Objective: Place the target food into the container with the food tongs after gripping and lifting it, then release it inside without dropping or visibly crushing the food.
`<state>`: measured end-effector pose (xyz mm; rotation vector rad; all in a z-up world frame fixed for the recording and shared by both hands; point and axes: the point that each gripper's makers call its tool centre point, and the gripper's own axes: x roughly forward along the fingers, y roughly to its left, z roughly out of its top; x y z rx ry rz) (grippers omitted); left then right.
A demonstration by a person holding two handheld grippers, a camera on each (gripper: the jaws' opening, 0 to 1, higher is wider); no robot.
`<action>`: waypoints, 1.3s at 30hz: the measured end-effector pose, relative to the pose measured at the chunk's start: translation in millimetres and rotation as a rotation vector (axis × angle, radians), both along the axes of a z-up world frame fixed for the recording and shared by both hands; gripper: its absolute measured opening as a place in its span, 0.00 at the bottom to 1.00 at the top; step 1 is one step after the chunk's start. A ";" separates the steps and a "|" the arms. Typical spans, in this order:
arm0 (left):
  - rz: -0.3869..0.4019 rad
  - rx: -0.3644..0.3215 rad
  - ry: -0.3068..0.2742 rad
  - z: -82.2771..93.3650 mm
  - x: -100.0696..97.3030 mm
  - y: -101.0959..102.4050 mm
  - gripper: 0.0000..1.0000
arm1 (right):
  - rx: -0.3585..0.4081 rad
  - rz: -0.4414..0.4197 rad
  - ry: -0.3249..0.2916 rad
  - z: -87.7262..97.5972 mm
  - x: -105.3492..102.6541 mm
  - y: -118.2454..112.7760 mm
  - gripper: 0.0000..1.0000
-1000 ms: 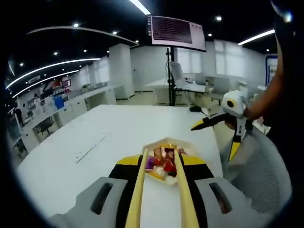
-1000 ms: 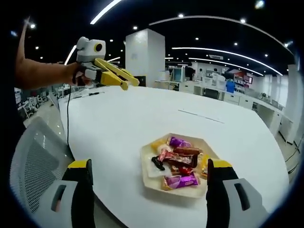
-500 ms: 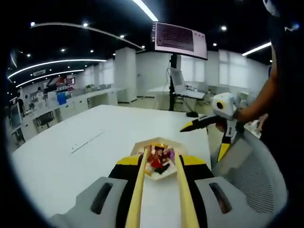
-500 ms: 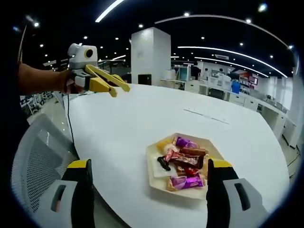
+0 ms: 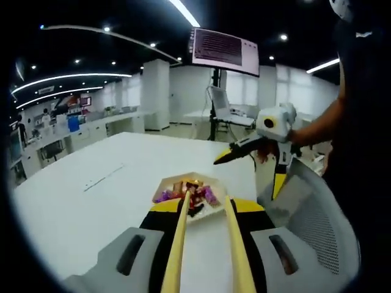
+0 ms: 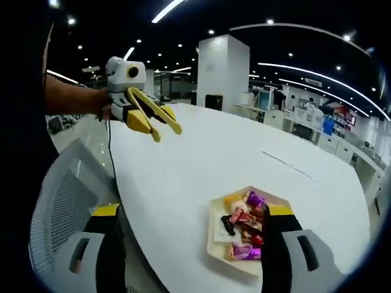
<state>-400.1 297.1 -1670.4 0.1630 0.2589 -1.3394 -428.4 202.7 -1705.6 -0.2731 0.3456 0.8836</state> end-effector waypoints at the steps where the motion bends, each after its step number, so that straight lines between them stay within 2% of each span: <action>1: -0.008 -0.009 0.002 1.7 -1.8 -1.0 0.27 | 0.015 0.021 0.003 6.2 0.1 5.6 0.88; 2: -0.017 -0.018 0.013 3.0 -3.9 -2.3 0.27 | 0.053 0.056 0.025 14.8 -2.0 15.6 0.85; 5: -0.035 -0.016 0.010 5.1 -7.0 -4.4 0.26 | 0.067 0.112 0.005 31.9 -2.4 32.1 0.82; 8: -0.063 -0.064 0.019 15.7 -11.9 -7.0 0.26 | 0.104 0.155 -0.001 48.8 -4.2 45.9 0.78; 11: -0.098 -0.087 0.022 23.1 -18.0 -8.9 0.25 | 0.104 0.191 -0.016 61.6 -4.3 53.1 0.72; 14: -0.107 -0.103 0.019 27.8 -19.5 -9.2 0.24 | 0.084 0.226 -0.034 66.6 -3.2 57.6 0.65; 17: -0.122 -0.123 0.022 32.9 -22.9 -10.0 0.24 | 0.073 0.248 -0.041 68.5 -0.7 59.7 0.61; 20: -0.140 -0.149 0.025 37.8 -27.1 -11.0 0.23 | 0.076 0.294 -0.028 70.2 -1.9 63.5 0.49; 25: -0.161 -0.167 0.037 40.6 -33.0 -11.6 0.22 | 0.089 0.345 -0.022 71.5 -4.7 70.2 0.36; 33: -0.180 -0.176 0.046 40.0 -39.7 -12.7 0.22 | 0.086 0.401 -0.017 69.4 -6.3 80.7 0.32; 39: -0.189 -0.201 0.053 44.1 -41.6 -14.4 0.22 | 0.093 0.453 0.017 68.9 -14.6 88.6 0.24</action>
